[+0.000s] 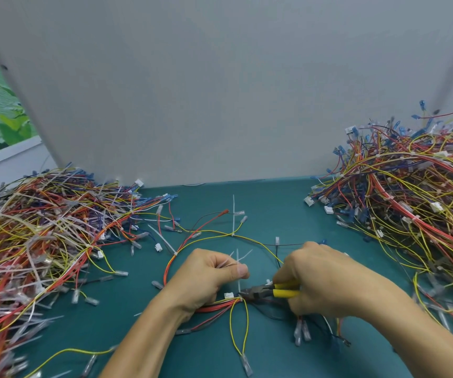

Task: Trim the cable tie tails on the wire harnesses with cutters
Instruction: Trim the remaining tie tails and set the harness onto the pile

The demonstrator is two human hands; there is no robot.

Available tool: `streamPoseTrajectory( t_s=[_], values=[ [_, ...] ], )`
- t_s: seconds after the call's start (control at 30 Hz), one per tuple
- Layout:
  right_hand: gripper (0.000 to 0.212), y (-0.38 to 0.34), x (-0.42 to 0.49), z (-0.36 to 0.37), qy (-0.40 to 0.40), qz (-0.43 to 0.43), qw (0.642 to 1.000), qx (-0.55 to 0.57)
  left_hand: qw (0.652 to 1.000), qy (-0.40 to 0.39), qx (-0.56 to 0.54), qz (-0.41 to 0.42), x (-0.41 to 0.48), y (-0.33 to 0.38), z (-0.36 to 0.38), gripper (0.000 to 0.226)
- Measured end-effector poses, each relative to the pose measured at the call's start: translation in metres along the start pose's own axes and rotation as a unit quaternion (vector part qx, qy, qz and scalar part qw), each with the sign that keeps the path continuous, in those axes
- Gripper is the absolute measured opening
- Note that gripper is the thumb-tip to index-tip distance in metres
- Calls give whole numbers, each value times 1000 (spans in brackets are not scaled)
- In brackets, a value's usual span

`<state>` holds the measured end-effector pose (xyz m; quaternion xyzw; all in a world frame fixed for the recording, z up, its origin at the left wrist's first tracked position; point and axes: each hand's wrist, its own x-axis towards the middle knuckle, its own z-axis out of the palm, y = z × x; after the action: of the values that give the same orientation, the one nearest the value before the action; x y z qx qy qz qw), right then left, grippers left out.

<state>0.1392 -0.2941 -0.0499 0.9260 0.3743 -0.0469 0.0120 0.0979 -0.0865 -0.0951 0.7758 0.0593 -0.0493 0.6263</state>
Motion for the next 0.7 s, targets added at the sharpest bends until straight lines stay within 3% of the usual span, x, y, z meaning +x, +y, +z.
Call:
streamPoseTrajectory(
  t_s=[0.27, 0.47, 0.7],
  values=[
    [21, 0, -1, 0, -3, 17, 1000, 9, 999, 15, -43, -13, -2, 7, 0, 32],
    [11, 4, 0, -9, 28, 49, 995, 77, 950, 100, -294, 30, -5, 30, -32, 32],
    [22, -29, 7, 18, 65, -24, 989, 128, 966, 98, -230, 70, -13, 37, -72, 26]
  ],
)
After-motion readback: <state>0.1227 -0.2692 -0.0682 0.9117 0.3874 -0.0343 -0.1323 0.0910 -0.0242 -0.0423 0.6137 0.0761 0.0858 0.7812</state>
